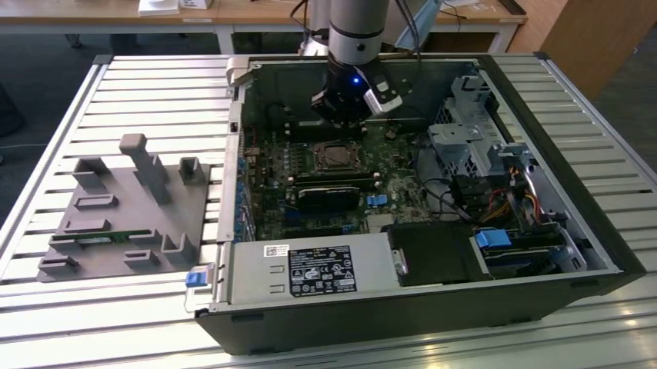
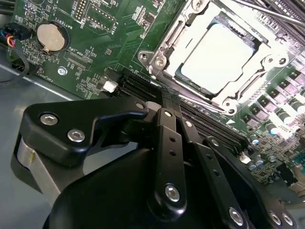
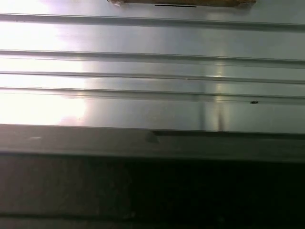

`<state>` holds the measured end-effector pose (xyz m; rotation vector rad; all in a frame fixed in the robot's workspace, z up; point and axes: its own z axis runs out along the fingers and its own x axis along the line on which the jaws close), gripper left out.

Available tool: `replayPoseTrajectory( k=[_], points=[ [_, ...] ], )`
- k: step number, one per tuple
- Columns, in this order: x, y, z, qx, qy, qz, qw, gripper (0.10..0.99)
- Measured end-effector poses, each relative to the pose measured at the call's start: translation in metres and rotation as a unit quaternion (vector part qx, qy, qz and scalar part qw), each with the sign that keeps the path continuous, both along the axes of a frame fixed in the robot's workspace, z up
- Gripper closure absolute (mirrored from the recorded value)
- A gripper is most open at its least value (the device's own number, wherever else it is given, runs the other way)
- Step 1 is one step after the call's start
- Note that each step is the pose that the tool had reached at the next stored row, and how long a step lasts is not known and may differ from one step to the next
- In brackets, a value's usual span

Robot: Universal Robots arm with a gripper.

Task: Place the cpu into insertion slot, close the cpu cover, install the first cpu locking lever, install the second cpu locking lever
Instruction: 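Install the first cpu locking lever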

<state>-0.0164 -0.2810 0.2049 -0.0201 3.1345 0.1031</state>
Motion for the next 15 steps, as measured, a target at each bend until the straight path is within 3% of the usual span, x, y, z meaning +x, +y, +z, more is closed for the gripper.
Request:
replayPoseTrajectory(
  k=[15],
  points=[
    [0.0014, 0.0014, -0.0067, -0.0032, 0.0044, 0.0, 1.0, 0.98]
  ],
)
